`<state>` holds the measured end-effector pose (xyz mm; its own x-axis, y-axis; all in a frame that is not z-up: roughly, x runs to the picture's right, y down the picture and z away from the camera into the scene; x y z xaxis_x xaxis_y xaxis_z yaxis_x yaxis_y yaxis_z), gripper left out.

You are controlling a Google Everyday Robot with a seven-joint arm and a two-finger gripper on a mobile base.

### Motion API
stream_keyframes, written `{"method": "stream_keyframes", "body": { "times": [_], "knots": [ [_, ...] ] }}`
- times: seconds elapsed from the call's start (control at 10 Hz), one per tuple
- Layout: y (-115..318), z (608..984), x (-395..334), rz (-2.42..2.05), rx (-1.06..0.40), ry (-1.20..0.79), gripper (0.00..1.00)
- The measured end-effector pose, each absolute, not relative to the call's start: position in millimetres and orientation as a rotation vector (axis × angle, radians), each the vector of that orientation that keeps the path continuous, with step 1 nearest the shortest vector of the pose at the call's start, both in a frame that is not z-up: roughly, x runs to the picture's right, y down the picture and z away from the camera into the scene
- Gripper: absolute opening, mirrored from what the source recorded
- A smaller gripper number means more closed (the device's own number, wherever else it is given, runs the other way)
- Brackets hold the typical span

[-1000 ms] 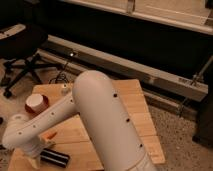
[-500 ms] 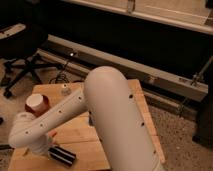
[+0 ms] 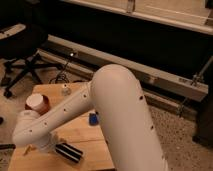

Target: Place the eraser on the white sponge

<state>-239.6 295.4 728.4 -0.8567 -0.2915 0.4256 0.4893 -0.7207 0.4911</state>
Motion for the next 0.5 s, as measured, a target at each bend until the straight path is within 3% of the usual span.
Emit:
{"method": "stream_keyframes", "body": {
  "times": [0.5],
  "knots": [
    [238.2, 780.7, -174.1, -2.414, -0.338, -0.801, 0.00]
  ]
}}
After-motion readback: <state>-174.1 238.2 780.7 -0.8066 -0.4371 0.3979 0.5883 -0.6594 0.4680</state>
